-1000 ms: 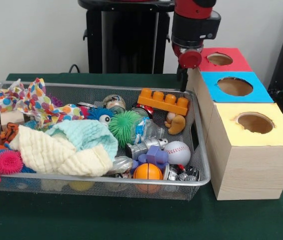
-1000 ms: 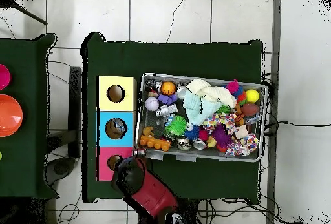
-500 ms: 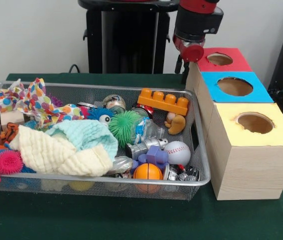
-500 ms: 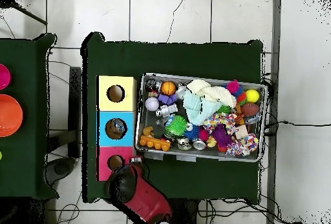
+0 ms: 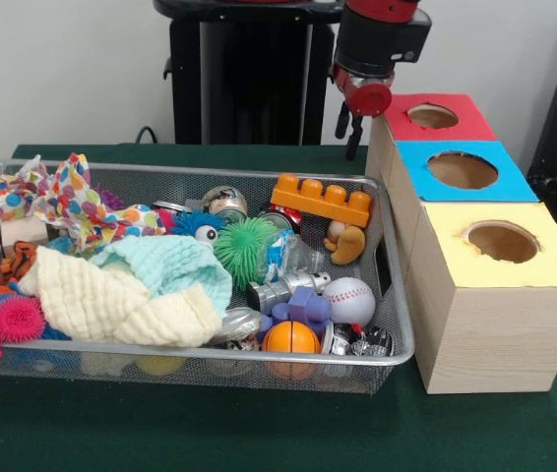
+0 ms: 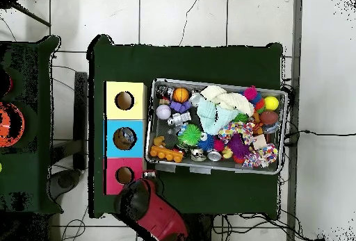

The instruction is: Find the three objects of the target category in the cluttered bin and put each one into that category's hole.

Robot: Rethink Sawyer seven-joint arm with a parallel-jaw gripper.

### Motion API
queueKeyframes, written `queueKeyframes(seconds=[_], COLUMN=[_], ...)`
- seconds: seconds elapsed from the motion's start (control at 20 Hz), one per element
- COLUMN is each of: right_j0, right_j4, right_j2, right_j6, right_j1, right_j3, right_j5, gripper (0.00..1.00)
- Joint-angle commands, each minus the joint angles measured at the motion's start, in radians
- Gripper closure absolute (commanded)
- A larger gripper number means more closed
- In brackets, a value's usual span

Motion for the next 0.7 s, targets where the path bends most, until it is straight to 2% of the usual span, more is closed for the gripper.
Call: queueKeyframes(seconds=[0.05, 0.25, 0.4, 0.7], right_j0=[-0.028, -0.037, -0.070, -0.087], right_j4=[-0.010, 0.004, -0.004, -0.009], right_j2=[0.014, 0.010, 0.038, 0.051], right_j6=[0.087, 0.100, 0.101, 0.094], right_j1=[0.076, 0.097, 0.104, 0.121], right_j3=[-0.143, -0.164, -0.170, -0.203], right_j5=[0.041, 0.034, 0.016, 0.019], gripper=[0.00, 0.00, 0.00, 0.00])
